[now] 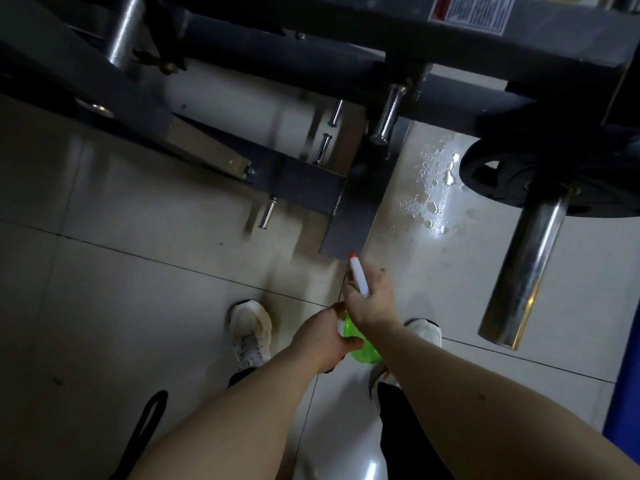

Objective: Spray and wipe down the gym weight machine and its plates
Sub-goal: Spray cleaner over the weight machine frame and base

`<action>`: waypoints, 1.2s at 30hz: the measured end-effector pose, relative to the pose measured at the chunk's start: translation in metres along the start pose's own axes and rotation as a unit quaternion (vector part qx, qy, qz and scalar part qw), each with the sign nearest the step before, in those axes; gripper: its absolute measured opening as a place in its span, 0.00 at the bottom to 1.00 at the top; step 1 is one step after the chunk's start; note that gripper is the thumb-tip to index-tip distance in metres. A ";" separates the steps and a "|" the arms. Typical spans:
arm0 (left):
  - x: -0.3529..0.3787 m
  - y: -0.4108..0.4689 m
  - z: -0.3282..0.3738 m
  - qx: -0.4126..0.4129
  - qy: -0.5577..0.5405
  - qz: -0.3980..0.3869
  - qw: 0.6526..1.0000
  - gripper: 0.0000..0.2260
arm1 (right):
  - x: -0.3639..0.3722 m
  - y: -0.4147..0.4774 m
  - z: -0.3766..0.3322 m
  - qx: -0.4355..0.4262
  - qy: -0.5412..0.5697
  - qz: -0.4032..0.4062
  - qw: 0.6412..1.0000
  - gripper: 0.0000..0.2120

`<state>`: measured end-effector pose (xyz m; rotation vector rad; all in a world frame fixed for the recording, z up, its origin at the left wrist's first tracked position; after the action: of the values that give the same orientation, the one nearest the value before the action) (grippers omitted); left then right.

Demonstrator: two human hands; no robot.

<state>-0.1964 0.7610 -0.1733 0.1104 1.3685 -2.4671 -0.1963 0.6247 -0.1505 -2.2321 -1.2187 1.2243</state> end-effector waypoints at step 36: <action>0.080 0.081 -0.052 0.061 0.013 -0.052 0.997 0.33 | 0.023 0.027 0.106 -0.042 -0.017 0.070 0.996 0.08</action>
<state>-0.2511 0.7462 -0.2844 0.1027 1.2625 -2.6447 -0.2611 0.6144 -0.2411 -2.4031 -1.1640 1.2906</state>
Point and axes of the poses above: each hand's wrist, its own y-axis towards the middle knuckle, its own x-axis out of the palm, z = x × y, the point moved 9 cm from there along y, towards the middle knuckle, and after that the axes turned 6 degrees about x, right-handed, at the moved point
